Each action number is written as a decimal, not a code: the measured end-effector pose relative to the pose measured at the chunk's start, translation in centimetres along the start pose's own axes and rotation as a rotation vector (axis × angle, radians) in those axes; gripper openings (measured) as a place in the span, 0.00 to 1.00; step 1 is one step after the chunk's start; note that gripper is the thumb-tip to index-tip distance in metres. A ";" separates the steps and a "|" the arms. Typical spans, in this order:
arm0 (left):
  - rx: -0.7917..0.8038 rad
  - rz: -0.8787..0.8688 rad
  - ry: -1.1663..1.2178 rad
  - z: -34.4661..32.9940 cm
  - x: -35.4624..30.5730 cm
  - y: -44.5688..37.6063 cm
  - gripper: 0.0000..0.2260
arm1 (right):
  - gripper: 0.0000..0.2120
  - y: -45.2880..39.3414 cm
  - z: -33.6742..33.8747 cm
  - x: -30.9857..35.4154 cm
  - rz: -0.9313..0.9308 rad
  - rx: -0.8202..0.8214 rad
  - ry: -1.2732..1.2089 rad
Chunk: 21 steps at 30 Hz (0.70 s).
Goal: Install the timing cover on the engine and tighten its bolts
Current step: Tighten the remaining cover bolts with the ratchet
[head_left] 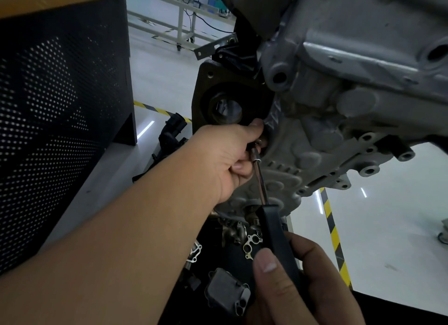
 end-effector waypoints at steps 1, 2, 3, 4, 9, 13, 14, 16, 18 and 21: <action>0.021 0.013 -0.003 -0.2 0.0 0.1 0.08 | 0.12 0.0 -0.1 0.1 -0.003 0.003 -0.009; 0.031 0.016 -0.005 -0.4 -0.1 0.2 0.09 | 0.13 0.0 -0.2 0.2 -0.007 0.003 -0.022; 0.034 0.010 -0.007 -0.6 -0.2 0.3 0.09 | 0.14 -0.1 -0.2 0.4 -0.013 0.000 -0.036; 0.031 0.000 -0.003 -0.6 -0.3 0.3 0.09 | 0.14 -0.2 -0.1 0.5 -0.018 -0.006 -0.039; 0.008 -0.020 0.040 -0.6 -0.2 0.4 0.09 | 0.16 -0.2 0.1 0.2 -0.007 -0.007 -0.012; -0.025 -0.030 0.025 -0.5 -0.1 0.3 0.09 | 0.25 0.2 0.4 0.3 0.050 -0.061 0.066; -0.032 -0.028 0.016 -0.5 -0.1 0.3 0.08 | 0.23 0.3 0.5 0.2 0.039 -0.053 0.051; -0.033 -0.017 0.011 -0.4 -0.1 0.3 0.07 | 0.16 0.2 0.5 0.2 0.013 -0.028 0.013; -0.030 -0.010 0.009 -0.3 -0.1 0.3 0.07 | 0.13 0.1 0.3 0.3 -0.023 0.000 0.025; -0.036 -0.015 0.007 -0.3 -0.1 0.3 0.06 | 0.13 -0.3 0.1 0.9 -0.034 0.003 -0.007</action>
Point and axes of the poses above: each hand's wrist, its own y-axis away from the middle knuckle, its own z-axis out of the back of the hand, x = y × z, the point moved 5 cm from there along -y, towards the middle knuckle, and after that the axes turned 12 degrees about z, right-handed, at the moved point
